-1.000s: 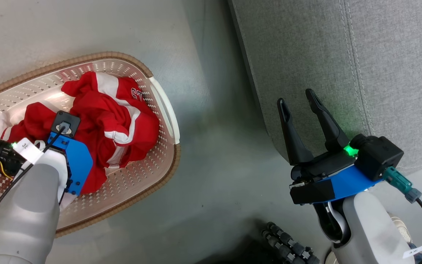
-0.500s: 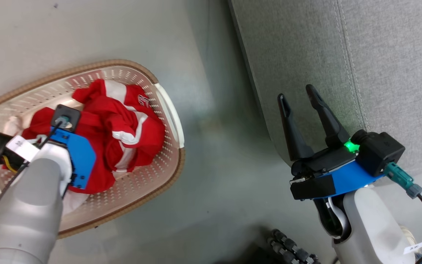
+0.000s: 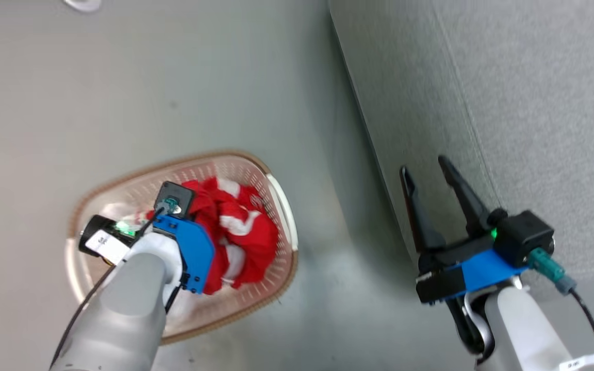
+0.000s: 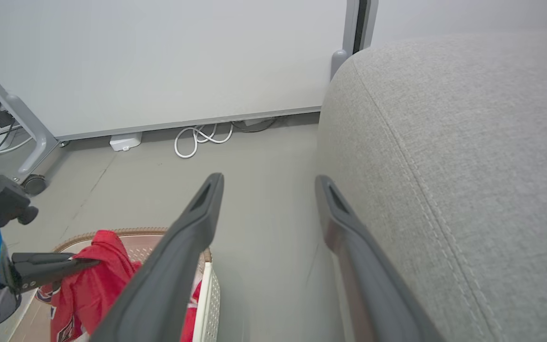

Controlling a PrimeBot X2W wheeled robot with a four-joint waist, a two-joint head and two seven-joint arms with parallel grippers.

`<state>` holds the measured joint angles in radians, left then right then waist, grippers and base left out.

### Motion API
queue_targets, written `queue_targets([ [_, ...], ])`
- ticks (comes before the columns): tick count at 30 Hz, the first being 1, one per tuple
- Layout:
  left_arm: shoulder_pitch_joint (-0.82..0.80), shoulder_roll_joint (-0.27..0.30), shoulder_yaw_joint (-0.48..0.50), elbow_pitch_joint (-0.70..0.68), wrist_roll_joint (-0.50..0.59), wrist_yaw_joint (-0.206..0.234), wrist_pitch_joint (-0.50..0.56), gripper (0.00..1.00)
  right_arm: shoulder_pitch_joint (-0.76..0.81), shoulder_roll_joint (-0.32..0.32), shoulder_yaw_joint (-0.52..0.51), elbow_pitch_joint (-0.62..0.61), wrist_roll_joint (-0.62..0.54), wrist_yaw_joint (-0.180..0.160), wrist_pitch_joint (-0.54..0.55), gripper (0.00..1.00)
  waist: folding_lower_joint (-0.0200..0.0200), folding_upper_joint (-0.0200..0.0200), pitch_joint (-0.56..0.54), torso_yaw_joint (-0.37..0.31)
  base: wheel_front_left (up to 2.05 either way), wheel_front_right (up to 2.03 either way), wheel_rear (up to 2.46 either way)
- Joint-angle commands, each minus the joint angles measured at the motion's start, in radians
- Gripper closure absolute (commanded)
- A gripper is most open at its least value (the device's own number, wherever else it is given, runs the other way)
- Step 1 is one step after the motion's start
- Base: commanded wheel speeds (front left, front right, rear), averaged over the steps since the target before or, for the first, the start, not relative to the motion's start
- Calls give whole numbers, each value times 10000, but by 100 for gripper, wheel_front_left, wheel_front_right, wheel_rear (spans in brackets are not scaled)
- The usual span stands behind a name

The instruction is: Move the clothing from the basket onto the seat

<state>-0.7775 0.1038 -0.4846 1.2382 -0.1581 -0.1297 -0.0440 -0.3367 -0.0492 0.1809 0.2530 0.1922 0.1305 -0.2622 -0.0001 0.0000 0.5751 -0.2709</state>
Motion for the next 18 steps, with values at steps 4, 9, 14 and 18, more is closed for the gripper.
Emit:
queue_targets([
  [4, 423, -288, -697, -572, -670, 1, -415, 100, 556, -29, -134, 256, -293, 5, 47, 0, 1, 0, -2128, 1083, 0, 0, 0],
  [9, 625, -396, -1513, -1474, -1587, 0, -721, 100, 1052, -25, -316, 164, -539, 5, 378, 0, 1, 0, -3098, 1536, 0, 0, 0],
  [14, 539, -451, -2118, -2556, -2544, -1, -933, 100, 1547, -26, -445, -44, -725, 5, 765, 0, 1, 0, -3856, 1918, 0, 0, 0],
  [18, 274, -484, -2609, -3404, -3075, -1, -1010, 100, 1930, -29, -524, -294, -810, 5, 1058, 0, 1, 0, -4382, 2208, 0, 0, 0],
])
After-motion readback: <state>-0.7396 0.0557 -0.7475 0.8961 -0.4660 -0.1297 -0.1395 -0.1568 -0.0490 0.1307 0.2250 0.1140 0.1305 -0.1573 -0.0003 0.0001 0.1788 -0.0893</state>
